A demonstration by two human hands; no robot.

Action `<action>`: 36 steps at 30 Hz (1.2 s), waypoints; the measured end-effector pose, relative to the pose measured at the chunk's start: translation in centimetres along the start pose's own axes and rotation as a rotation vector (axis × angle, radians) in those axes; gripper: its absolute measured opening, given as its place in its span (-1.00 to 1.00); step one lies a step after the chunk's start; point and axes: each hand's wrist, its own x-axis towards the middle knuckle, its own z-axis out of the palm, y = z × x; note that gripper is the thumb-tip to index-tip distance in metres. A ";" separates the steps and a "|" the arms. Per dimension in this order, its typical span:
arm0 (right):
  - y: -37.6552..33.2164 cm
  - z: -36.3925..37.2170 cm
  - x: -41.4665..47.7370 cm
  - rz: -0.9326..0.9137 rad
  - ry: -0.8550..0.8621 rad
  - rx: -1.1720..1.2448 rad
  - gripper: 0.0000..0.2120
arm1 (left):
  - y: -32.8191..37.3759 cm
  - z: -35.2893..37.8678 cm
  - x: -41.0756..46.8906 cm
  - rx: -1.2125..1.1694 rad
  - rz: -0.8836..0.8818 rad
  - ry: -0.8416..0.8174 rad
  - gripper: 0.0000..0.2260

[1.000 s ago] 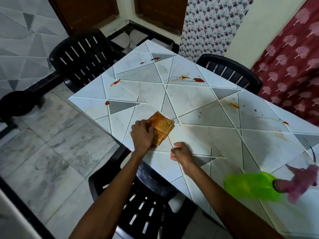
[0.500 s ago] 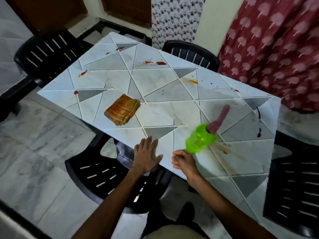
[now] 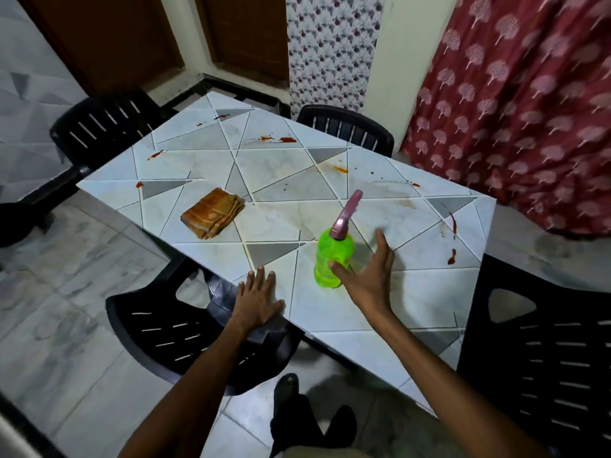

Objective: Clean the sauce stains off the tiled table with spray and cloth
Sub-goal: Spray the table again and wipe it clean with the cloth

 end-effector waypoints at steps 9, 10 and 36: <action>-5.0 2.5 5.3 -0.209 -0.014 -0.031 -0.06 | 4.2 -1.5 -1.3 -0.222 0.004 0.099 -0.43; -5.1 2.8 5.5 -0.224 -0.008 -0.030 -0.13 | 4.2 -1.6 -0.8 -0.286 -0.008 0.149 -0.51; 2.0 -11.7 17.8 0.232 0.334 0.104 -0.52 | 21.4 -4.1 22.6 0.160 0.583 -0.044 -0.12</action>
